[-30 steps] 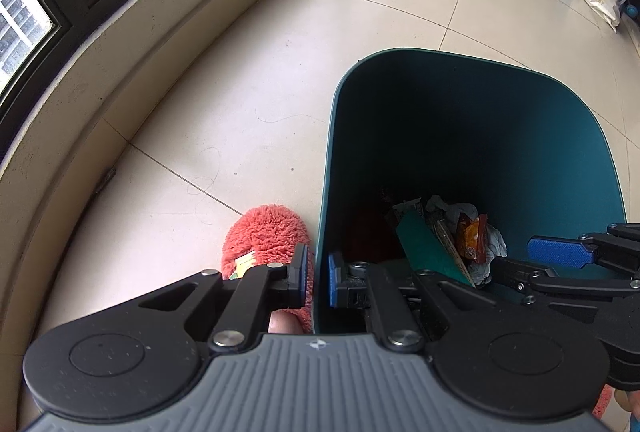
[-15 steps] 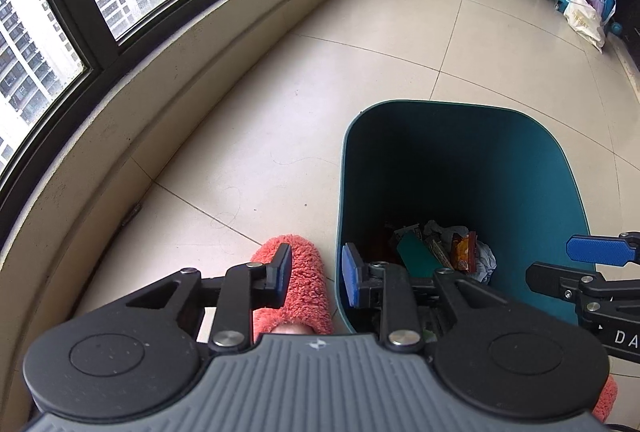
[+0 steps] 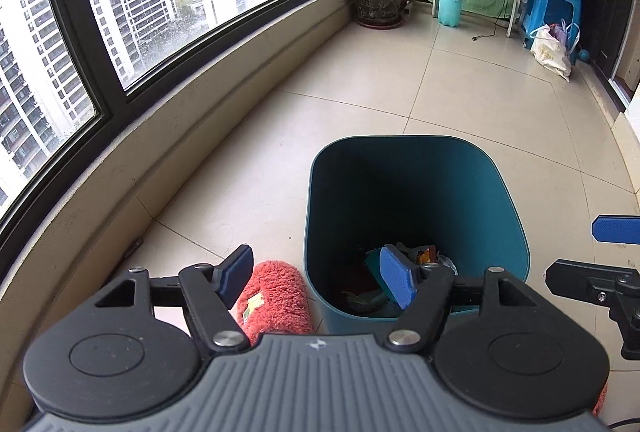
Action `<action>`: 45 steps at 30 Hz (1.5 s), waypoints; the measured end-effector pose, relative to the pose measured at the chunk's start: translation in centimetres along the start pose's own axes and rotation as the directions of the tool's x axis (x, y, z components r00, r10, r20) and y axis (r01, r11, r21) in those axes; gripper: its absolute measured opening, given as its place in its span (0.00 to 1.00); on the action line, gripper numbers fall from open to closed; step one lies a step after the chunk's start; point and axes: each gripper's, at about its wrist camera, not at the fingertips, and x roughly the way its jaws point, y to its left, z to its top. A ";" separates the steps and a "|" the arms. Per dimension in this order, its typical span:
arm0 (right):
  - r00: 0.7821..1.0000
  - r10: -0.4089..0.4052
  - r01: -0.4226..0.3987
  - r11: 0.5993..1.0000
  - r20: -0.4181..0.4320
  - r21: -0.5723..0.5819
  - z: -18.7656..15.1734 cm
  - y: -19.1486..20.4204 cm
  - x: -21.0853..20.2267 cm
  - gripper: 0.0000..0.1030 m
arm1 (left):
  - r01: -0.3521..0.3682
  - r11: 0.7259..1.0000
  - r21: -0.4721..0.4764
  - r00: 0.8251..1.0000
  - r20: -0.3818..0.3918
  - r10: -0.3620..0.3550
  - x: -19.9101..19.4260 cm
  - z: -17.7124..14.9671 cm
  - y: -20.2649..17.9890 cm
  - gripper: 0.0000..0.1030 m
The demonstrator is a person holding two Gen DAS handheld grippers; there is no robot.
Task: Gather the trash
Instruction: 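Lower the teal bin to the floor with the left gripper and release it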
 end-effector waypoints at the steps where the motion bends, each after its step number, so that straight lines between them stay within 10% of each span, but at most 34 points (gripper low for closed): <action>1: 1.000 -0.003 0.003 1.000 0.011 -0.004 -0.4 0.1 -0.2 0.76 | -0.002 1.000 0.004 1.000 0.011 0.002 -0.5 -0.3 -0.2 0.69; 10: 0.992 -0.030 0.024 0.998 0.124 0.051 -2.4 0.2 -2.8 1.00 | 0.038 0.999 0.022 0.995 0.089 -0.040 -4.1 -2.6 -1.6 0.80; 45: 0.939 -0.186 0.170 0.982 0.289 0.080 -4.9 0.9 -1.7 1.00 | 0.125 0.991 0.036 0.971 0.202 -0.130 -6.3 -5.0 -2.3 0.85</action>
